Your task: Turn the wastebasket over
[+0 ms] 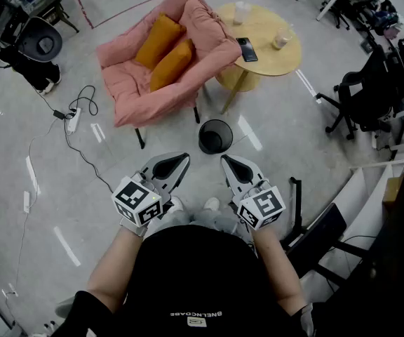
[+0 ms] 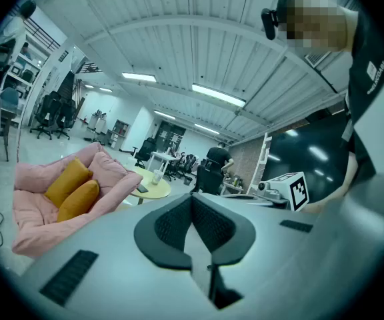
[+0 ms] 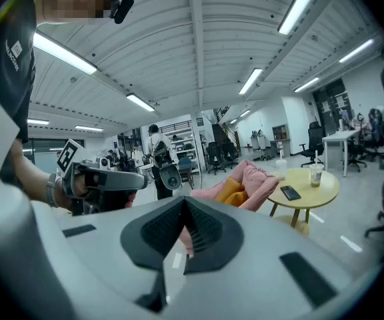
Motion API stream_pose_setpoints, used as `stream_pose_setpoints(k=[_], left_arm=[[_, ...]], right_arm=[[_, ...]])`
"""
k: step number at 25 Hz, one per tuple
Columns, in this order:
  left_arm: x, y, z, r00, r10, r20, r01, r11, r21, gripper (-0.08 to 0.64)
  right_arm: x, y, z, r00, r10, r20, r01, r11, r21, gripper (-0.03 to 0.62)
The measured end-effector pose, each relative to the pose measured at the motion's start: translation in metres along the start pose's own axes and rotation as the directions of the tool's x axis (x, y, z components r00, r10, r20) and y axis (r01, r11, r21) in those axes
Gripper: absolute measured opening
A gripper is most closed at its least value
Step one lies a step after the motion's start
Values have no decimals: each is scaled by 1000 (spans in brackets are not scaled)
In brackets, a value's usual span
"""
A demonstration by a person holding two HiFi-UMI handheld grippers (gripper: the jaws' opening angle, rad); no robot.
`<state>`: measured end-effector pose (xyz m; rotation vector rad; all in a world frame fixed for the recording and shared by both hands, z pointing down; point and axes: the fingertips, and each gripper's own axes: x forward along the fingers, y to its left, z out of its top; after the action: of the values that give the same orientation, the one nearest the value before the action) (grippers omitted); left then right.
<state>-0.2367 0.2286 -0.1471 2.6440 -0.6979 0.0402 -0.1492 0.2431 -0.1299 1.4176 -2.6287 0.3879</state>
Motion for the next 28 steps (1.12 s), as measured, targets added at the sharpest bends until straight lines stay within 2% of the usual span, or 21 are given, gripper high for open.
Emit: stream_pose_setpoints(k=[9,14,19,23,28], left_arm=[[29,-31,-4,1000,20,-6,-20,1000,-12,14],[47,-40,-9,998,58,-16,-59,998,-20,14],[58,-45,-14,995,94,-30,-95,995,-17,14],[67,-36,-17,995,94,-43,-95,995,-26,14],[81,-3,-18,995,82,-58,-85,995,-44,14]], right_arm=[[-31,-29,0,999,34,8,-34,999,18,9],[-45,-53,-1,998,48,26,-50,997,53,9],[-53,-77,-9,999,32,14,-33,998,52,9],[-50,-93,-14,1000,2,6,-3,997,75,11],[-27,-108,-16,1000,-27,-11,27,997,77,11]])
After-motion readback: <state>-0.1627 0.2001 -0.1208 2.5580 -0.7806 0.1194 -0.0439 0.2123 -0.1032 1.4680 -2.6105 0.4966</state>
